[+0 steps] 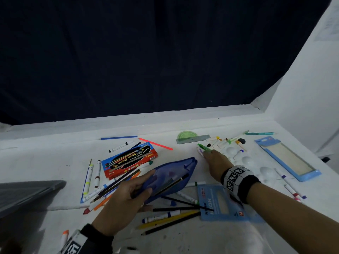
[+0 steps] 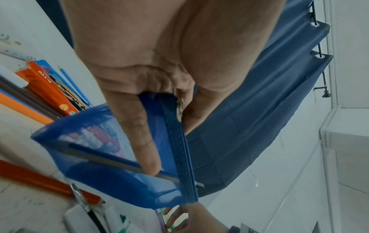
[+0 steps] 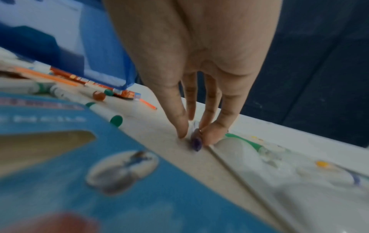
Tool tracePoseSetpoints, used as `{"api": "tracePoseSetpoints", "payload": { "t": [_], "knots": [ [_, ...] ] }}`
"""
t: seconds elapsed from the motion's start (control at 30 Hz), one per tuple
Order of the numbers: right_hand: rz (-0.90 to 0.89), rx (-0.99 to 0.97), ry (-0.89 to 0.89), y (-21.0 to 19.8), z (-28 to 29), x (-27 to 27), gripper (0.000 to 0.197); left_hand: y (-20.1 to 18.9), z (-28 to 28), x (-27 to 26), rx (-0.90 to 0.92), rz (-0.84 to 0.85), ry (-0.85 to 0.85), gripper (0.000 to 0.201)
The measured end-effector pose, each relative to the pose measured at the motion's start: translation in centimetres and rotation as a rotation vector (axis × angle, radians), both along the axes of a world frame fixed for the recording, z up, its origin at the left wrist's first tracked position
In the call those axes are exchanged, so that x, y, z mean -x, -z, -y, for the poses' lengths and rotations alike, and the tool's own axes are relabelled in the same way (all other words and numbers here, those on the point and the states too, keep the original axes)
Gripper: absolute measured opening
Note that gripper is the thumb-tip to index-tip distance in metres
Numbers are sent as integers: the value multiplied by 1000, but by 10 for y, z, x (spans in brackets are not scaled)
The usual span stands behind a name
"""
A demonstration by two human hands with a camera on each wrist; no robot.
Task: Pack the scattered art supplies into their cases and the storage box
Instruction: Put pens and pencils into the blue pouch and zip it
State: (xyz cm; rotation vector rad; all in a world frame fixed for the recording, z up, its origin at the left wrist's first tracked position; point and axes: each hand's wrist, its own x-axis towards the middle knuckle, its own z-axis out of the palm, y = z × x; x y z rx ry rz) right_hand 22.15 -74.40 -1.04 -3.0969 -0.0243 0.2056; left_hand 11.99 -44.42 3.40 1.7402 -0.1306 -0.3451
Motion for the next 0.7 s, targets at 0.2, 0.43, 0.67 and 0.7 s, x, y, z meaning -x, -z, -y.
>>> {"api": "tracePoseSetpoints", "payload": {
  "t": [0.2, 0.43, 0.67, 0.7],
  "knots": [
    [50, -441, 260, -10, 15, 4, 32, 1, 7, -7, -26, -23, 19, 48],
    [366, -1287, 57, -83, -20, 62, 19, -4, 14, -5, -58, -6, 66, 53],
    [114, -830, -472, -85, -64, 125, 5, -14, 26, 1, 51, -58, 122, 43],
    [132, -656, -498, -76, -62, 124, 7, -15, 26, 2, 69, -70, 136, 43]
  ]
}}
